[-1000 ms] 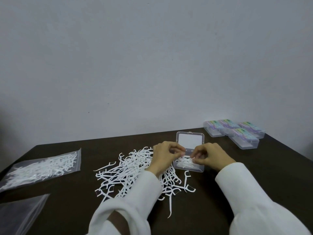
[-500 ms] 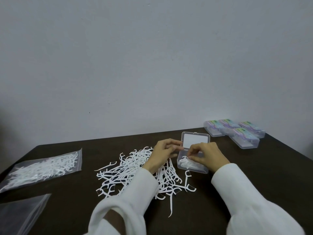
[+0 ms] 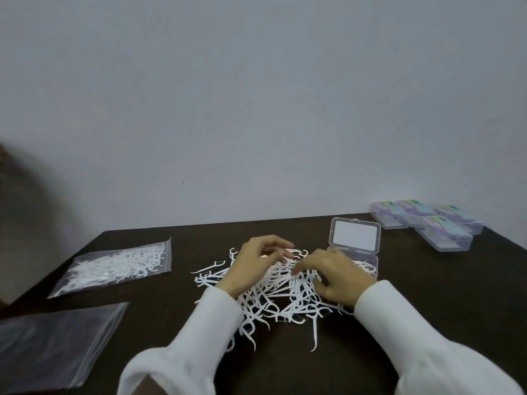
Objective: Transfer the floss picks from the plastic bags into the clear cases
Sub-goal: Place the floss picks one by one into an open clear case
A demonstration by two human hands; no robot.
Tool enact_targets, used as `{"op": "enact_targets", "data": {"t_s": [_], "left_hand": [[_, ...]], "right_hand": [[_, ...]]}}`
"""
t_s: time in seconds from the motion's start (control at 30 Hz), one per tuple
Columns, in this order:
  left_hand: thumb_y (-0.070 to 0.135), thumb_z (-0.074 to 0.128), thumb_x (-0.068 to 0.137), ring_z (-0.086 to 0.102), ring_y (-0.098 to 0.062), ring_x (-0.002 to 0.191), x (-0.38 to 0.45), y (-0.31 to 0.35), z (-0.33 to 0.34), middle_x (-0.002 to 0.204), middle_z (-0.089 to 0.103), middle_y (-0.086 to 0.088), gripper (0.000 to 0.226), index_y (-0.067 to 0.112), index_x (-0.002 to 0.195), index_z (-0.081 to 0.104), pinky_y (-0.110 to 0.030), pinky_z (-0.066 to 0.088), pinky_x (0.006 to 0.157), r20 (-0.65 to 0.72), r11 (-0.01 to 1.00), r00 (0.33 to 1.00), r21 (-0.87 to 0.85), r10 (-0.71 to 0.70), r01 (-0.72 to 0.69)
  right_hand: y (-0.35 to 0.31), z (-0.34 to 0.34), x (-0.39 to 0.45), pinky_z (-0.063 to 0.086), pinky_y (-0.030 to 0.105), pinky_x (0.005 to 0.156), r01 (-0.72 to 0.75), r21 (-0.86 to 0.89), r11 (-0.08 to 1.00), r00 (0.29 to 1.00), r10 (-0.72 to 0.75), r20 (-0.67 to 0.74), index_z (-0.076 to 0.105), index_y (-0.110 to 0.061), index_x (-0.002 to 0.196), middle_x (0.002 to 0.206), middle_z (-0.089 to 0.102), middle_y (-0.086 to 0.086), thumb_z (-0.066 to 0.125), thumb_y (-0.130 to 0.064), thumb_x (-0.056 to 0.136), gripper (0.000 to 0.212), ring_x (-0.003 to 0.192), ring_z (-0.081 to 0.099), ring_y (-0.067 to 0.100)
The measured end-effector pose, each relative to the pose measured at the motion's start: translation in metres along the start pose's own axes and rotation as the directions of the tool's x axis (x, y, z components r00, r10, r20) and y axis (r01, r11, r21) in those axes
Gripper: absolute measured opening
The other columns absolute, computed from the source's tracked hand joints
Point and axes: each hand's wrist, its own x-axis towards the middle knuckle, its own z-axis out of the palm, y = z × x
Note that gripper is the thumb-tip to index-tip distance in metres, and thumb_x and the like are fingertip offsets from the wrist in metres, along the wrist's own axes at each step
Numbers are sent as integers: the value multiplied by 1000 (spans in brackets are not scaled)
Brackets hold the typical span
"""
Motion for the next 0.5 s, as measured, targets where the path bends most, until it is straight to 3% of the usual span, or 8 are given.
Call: {"op": "enact_targets", "data": {"t_s": [0.13,0.3,0.5], "left_hand": [[14,66,86,63,4,93,-25,-12,-31,97,72,12,21,30,101,68,-25,49,88,26,986,999,166,-27,22],[40,82,67,41,10,117,-43,-22,-67,125,51,25,48,50,108,60,-22,30,100,181,919,966,380,-186,105],[28,82,70,30,2,127,-48,-20,-75,137,41,22,60,50,119,54,-22,20,105,305,861,914,501,-267,85]], "right_hand": [[2,12,5,29,30,109,42,13,999,995,-43,88,56,-31,125,131,55,-11,47,-3,87,48,124,47,9],[5,11,7,21,25,102,52,-117,992,994,-41,99,52,-38,126,129,51,-16,51,-28,94,34,124,40,5],[0,10,8,13,26,106,50,-175,983,997,-38,72,58,-34,120,123,52,-13,49,-39,93,29,122,39,5]]}}
